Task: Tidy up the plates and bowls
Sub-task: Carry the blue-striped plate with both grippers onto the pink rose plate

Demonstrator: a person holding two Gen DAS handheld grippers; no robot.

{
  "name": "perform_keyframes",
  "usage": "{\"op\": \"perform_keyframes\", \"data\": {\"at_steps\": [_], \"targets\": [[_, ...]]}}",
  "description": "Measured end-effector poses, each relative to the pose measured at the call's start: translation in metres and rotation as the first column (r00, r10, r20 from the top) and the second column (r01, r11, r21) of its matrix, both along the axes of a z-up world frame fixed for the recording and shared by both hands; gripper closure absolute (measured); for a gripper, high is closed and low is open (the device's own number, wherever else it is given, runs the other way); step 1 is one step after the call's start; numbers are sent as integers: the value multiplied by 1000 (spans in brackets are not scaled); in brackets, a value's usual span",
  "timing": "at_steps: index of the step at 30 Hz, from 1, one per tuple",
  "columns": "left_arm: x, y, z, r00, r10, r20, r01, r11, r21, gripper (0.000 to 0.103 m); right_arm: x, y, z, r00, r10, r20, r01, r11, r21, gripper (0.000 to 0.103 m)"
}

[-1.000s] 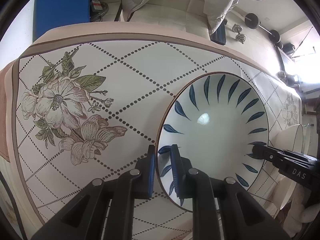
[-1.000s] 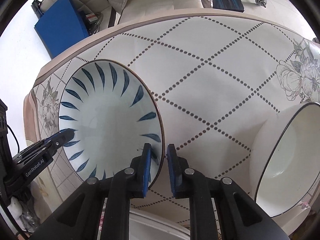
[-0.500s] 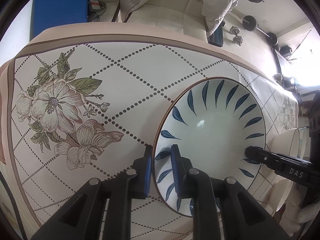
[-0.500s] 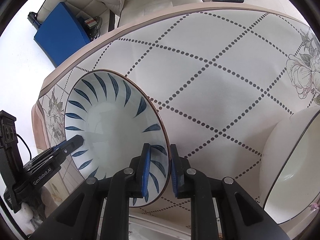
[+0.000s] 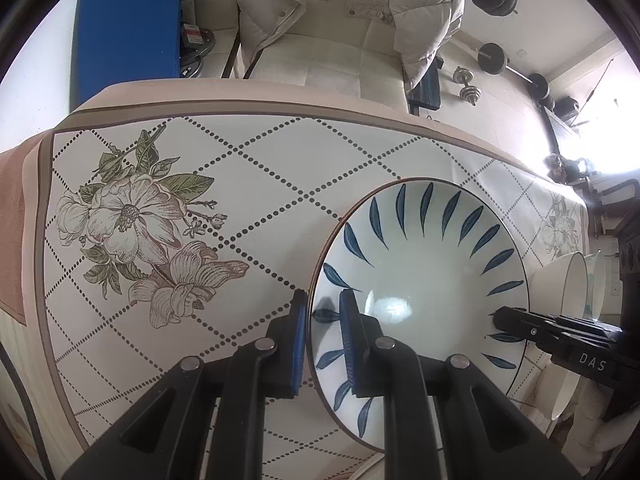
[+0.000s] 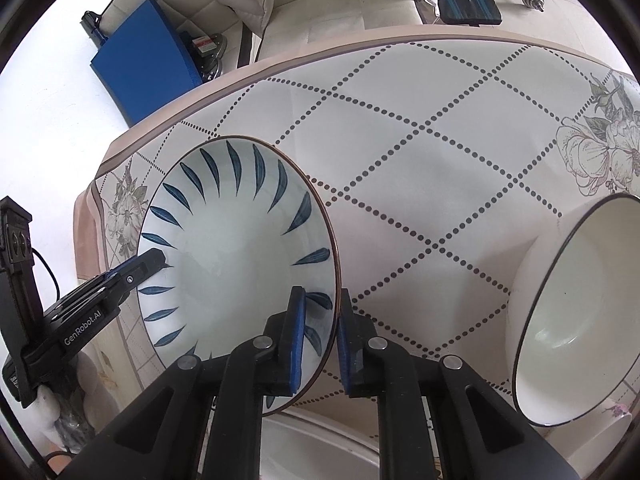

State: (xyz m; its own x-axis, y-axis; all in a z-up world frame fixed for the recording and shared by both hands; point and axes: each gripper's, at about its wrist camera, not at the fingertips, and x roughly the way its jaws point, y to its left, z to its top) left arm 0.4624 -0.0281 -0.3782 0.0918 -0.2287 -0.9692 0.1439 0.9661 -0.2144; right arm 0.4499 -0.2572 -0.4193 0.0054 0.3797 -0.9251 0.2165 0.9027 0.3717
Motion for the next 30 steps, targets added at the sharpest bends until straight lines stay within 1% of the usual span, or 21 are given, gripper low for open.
{"op": "perform_keyframes", "data": {"at_steps": [4, 10, 16, 19, 23, 25, 30], "targets": [[-9, -3, 19, 999, -19, 31, 19, 1000, -2, 89, -10, -5, 14, 1000, -4, 21, 4, 1000, 15, 87], [-31, -9, 46, 998, -31, 58, 32, 999, -16, 89, -32, -14, 40, 998, -8, 59, 6, 1000, 29, 88], [-60, -15, 75, 996, -42, 83, 44, 999, -24, 89, -66, -23, 68, 996, -9, 91, 5, 999, 41, 88], [-77, -16, 85, 995, -48, 89, 50, 998, -25, 89, -87, -24, 80, 995, -8, 103, 4, 999, 48, 88], [-104, -20, 91, 994, -66, 91, 68, 998, -12, 89, -117, -27, 92, 993, -1, 114, -4, 999, 51, 88], [-117, -21, 90, 993, -75, 86, 75, 997, -2, 89, -134, -28, 94, 993, 5, 116, -11, 998, 54, 88], [-152, -25, 74, 994, -102, 45, 101, 995, 17, 89, -175, -30, 82, 997, 7, 77, -12, 997, 71, 88]]}}
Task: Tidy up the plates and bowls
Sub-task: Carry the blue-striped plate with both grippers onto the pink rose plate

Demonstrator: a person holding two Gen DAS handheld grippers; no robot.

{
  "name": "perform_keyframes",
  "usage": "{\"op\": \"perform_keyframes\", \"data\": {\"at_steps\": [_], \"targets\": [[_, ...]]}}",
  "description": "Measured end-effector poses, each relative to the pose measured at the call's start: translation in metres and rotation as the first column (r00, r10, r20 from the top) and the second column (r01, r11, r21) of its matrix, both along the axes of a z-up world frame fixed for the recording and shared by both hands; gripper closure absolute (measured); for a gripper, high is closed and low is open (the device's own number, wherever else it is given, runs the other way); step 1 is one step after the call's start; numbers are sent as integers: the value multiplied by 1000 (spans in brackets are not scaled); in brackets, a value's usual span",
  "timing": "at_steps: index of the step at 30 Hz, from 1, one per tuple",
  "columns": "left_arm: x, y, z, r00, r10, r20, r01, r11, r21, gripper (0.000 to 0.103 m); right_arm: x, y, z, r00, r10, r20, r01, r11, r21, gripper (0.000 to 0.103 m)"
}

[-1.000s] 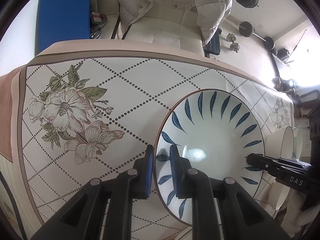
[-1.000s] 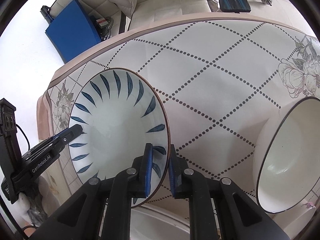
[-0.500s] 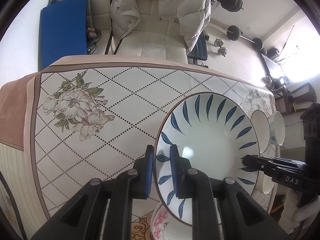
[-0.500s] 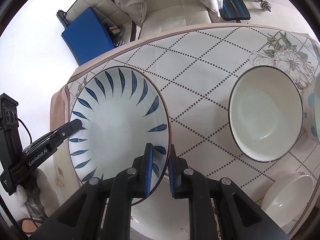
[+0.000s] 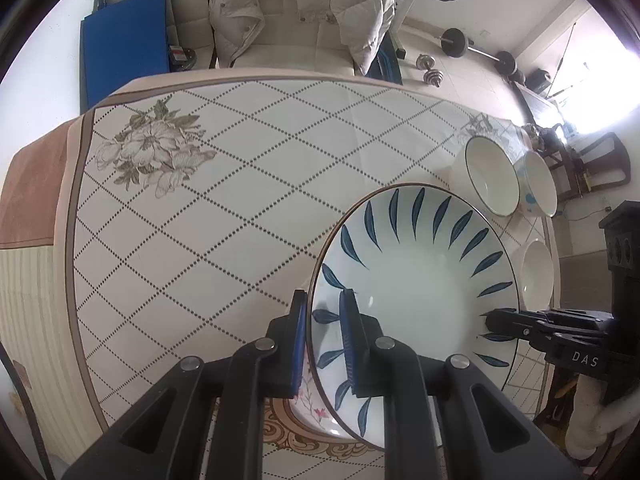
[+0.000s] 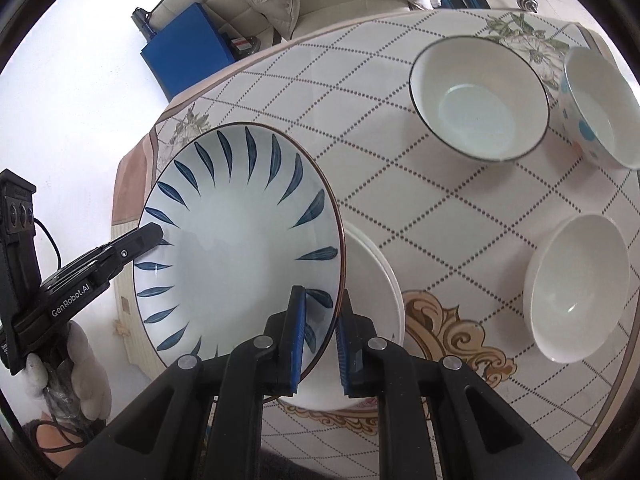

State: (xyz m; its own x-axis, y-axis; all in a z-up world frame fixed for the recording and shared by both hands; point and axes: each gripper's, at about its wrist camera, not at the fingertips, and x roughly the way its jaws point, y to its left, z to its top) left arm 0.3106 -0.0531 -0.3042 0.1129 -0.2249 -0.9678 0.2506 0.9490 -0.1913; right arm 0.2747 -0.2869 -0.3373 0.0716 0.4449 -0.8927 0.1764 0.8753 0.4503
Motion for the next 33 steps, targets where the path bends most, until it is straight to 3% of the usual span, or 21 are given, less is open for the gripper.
{"op": "perform_keyframes", "data": {"at_steps": [8, 18, 33], "targets": [[-30, 0, -39, 998, -2, -62, 5, 999, 44, 89, -36, 3, -35, 998, 31, -63, -32, 999, -16, 88], [-42, 3, -69, 994, -16, -106, 28, 993, 112, 89, -40, 14, -78, 990, 75, -120, -81, 996, -47, 88], [-39, -6, -87, 990, -29, -138, 47, 990, 135, 89, -28, 29, -81, 985, 96, -142, -112, 988, -108, 88]]}}
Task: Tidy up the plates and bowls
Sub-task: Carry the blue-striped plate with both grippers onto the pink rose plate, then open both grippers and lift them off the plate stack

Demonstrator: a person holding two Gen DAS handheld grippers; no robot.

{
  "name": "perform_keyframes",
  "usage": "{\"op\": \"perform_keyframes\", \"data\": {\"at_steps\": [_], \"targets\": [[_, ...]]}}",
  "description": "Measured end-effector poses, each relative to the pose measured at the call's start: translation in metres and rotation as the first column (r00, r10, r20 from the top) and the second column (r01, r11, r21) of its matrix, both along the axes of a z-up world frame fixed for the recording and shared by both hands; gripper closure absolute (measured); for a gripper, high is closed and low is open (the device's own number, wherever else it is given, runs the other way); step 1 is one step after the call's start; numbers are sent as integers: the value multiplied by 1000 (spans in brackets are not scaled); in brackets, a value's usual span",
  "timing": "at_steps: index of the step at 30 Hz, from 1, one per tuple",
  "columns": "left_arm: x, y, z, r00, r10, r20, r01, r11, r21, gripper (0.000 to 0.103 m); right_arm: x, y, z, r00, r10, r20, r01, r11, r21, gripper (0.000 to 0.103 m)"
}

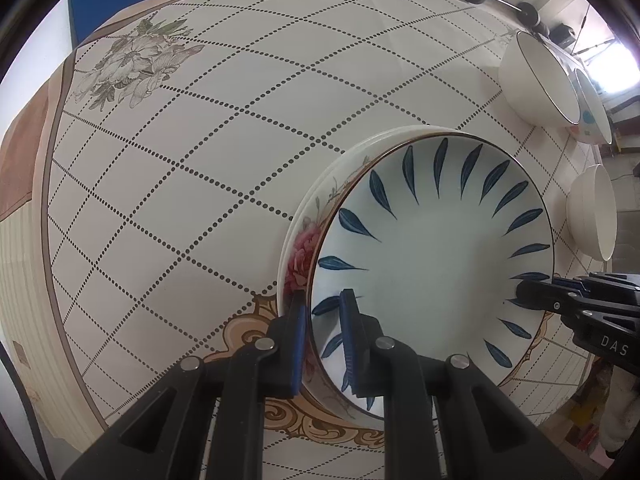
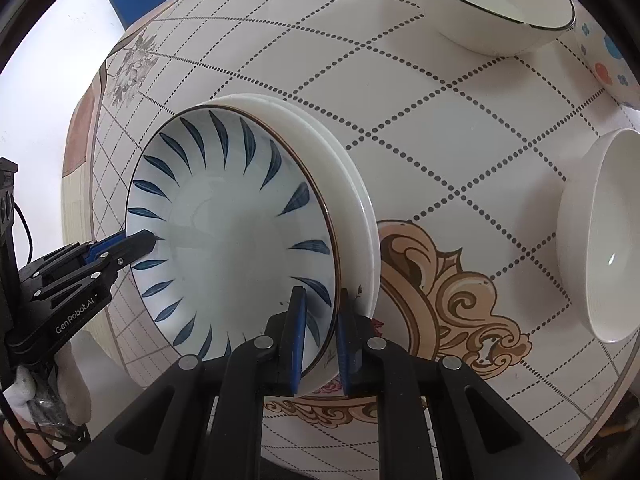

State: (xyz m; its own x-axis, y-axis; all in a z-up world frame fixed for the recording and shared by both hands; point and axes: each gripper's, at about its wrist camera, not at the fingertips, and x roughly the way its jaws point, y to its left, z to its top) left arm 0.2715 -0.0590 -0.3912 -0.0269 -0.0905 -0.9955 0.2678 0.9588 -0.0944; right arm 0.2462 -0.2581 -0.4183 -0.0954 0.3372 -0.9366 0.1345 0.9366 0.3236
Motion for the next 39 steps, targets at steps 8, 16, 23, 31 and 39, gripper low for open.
{"op": "perform_keyframes", "data": {"at_steps": [8, 16, 23, 31, 39], "targets": [[12, 0, -9, 998, 12, -55, -12, 1000, -5, 88, 5, 1, 1, 1000, 2, -23, -2, 1000, -19, 87], [23, 5, -17, 990, 64, -125, -67, 998, -19, 88, 9, 0, -3, 998, -16, -62, 16, 1000, 2, 83], [22, 6, -17, 989, 66, -133, -68, 998, -8, 86, 10, -1, -6, 994, -29, -107, 37, 997, 72, 64], [24, 6, -12, 987, 69, -144, -72, 997, -11, 83, 11, -1, -4, 991, -29, -128, 41, 995, 88, 58], [20, 5, 3, 991, 87, -103, -89, 996, -10, 82, 14, -13, 2, 980, -87, -177, 122, 972, 199, 20]]}}
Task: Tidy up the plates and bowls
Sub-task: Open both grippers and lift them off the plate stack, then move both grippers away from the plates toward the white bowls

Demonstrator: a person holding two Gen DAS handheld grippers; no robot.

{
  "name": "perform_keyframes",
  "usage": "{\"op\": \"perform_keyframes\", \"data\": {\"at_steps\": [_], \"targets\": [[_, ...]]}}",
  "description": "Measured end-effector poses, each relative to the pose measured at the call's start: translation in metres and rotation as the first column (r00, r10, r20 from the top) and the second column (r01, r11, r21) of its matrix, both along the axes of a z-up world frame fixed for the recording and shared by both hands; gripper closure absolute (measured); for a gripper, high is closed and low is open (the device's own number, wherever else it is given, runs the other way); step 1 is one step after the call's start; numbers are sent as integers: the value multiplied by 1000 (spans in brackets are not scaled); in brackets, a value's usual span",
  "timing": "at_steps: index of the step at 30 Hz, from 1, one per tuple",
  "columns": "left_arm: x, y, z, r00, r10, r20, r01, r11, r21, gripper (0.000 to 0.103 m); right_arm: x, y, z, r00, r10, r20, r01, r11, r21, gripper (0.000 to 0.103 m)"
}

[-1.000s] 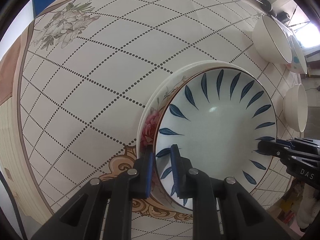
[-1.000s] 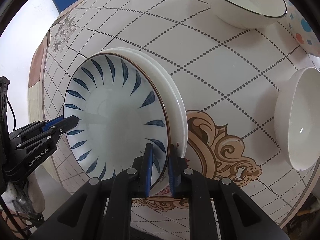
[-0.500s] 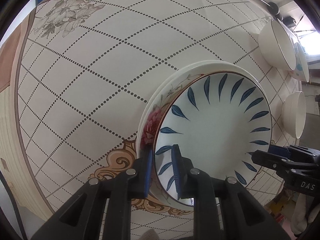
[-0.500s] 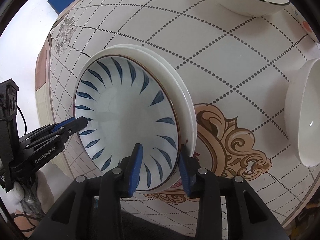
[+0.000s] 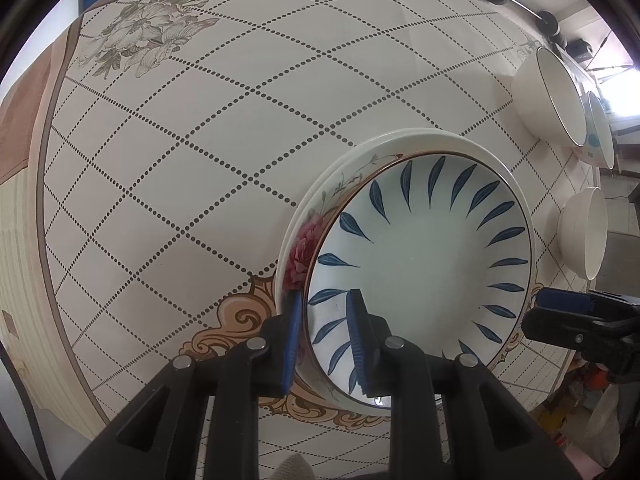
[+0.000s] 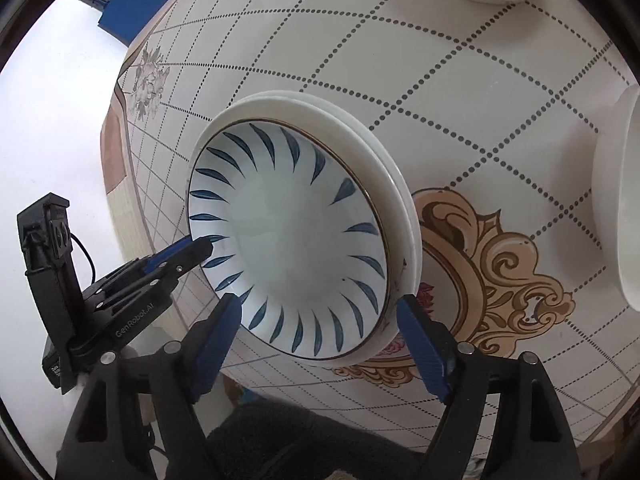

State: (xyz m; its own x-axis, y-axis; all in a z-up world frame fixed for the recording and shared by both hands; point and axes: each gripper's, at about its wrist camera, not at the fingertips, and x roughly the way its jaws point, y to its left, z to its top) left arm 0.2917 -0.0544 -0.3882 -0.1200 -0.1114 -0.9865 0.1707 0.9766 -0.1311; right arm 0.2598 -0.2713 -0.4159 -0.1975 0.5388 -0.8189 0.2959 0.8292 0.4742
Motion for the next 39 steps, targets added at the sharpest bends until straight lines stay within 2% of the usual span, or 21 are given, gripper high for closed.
{"op": "perform_keyframes", "data": {"at_steps": [3, 5, 7, 8, 16, 21, 27, 34, 39], "targets": [[-1, 1, 11, 999, 13, 46, -14, 1000, 16, 78, 2, 3, 10, 998, 52, 34, -48, 994, -98, 19], [-2, 0, 18, 997, 17, 69, -18, 1000, 13, 44, 1, 6, 16, 995, 88, 54, -79, 984, -157, 18], [-5, 0, 25, 995, 15, 99, -17, 1000, 17, 28, -2, 8, 20, 991, 113, 70, -97, 974, -206, 7], [-6, -2, 28, 994, 4, 108, -7, 1000, 19, 23, -4, 10, 21, 990, 121, 77, -101, 969, -226, 3], [-20, -11, 47, 983, -15, 184, 6, 999, 48, 21, -18, 20, 37, 975, 176, 134, -114, 918, -380, 2], [-31, -14, 60, 972, -26, 235, 9, 997, 71, 21, -29, 20, 54, 968, 185, 172, -98, 902, -420, 2], [-49, -14, 89, 953, 12, 304, -33, 997, 63, 21, -42, 17, 80, 953, 196, 230, -79, 896, -438, 2], [-87, -9, 149, 913, 40, 407, -67, 996, 51, 21, -69, 21, 142, 911, 213, 352, -25, 883, -469, 2], [-120, -1, 193, 877, 37, 479, -81, 994, 72, 21, -101, 30, 195, 871, 230, 435, 21, 866, -500, 2]]}}
